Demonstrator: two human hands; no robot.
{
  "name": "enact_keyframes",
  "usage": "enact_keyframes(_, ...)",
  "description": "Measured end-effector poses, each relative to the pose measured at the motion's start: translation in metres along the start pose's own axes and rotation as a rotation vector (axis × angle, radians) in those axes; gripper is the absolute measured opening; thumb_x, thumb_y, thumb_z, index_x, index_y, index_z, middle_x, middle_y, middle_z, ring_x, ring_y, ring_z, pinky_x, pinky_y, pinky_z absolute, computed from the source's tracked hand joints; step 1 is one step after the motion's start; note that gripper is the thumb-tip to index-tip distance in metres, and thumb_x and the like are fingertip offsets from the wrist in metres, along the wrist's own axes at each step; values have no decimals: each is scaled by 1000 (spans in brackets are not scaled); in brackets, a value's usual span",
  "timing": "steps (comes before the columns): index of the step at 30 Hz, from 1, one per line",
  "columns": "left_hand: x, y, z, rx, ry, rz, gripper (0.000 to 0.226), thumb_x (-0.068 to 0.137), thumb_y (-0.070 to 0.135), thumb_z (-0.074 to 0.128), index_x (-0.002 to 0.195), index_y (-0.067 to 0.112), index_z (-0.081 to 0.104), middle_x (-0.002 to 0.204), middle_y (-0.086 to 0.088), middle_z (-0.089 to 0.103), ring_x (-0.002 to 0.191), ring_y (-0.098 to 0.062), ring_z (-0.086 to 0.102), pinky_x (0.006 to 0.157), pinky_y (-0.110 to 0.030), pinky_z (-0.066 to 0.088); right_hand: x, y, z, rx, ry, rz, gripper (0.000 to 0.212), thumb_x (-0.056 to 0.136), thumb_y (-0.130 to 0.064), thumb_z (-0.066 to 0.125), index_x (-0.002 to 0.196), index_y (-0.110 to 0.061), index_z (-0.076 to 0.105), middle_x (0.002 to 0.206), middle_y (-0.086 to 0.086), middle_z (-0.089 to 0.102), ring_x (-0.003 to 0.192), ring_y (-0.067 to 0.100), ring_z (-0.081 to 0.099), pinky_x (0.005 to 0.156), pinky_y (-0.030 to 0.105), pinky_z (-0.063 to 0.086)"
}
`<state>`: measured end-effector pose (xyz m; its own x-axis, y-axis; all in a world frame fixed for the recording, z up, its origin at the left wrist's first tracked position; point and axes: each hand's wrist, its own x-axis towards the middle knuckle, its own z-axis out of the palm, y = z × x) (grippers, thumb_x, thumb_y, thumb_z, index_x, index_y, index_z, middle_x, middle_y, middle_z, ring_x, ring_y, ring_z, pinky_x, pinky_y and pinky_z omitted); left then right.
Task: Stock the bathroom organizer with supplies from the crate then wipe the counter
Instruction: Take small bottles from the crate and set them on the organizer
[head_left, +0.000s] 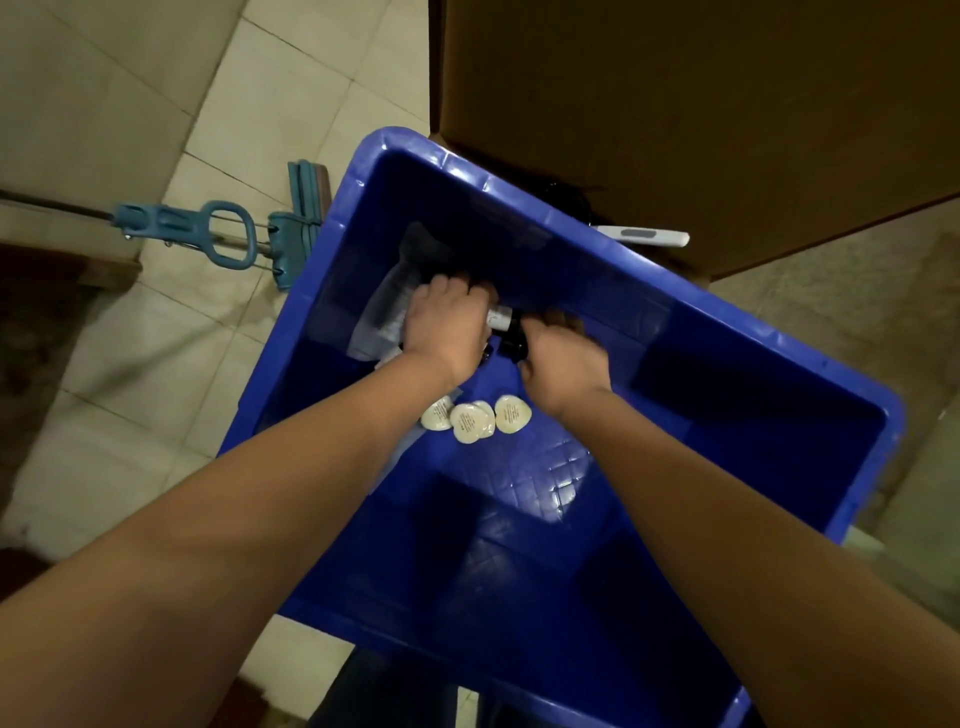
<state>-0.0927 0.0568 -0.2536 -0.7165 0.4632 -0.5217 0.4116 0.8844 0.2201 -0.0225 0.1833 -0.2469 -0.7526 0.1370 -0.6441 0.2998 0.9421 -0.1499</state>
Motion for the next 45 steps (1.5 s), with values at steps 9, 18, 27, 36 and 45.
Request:
enact_keyframes(9, -9, 10, 4, 173, 0, 63, 33, 90, 22, 57, 122, 16, 53, 122, -9, 53, 113, -27, 50, 109, -42, 20, -24, 16, 9, 396, -158, 109, 41, 96, -28, 53, 134, -16, 40, 133, 13, 45, 108, 33, 54, 79, 37, 46)
enact_keyframes(18, -43, 29, -1, -87, 79, 40, 36, 97, 36, 51, 126, 15, 52, 122, -10, 51, 107, -29, 53, 99, -35, 27, -56, 19, -5, 978, -168, 322, 31, 98, -28, 53, 122, -11, 42, 100, 13, 56, 82, 25, 55, 74, 41, 51)
enact_keyframes(27, -82, 52, -33, -488, -124, -139, 43, 96, 54, 46, 87, 14, 59, 82, -6, 64, 83, -31, 62, 62, -35, 40, -110, 25, -52, 1404, -215, 487, 18, 101, -27, 46, 107, -11, 40, 85, 12, 63, 65, 23, 64, 73, 42, 57)
enact_keyframes(36, -106, 87, -92, -941, -200, -148, 34, 76, 37, 81, 81, 4, 70, 67, -4, 67, 60, -13, 62, 64, -33, 56, -178, 39, -100, 1505, -149, 440, 16, 101, -24, 47, 98, -9, 52, 85, 13, 63, 68, 21, 67, 66, 41, 59)
enact_keyframes(45, -134, 142, -146, -1156, -477, -19, 27, 83, 28, 75, 100, 7, 70, 96, -11, 75, 93, -19, 71, 81, -27, 58, -251, 59, -133, 1519, -108, 412, 19, 102, -31, 47, 95, -15, 55, 87, 11, 63, 75, 23, 66, 85, 49, 55)
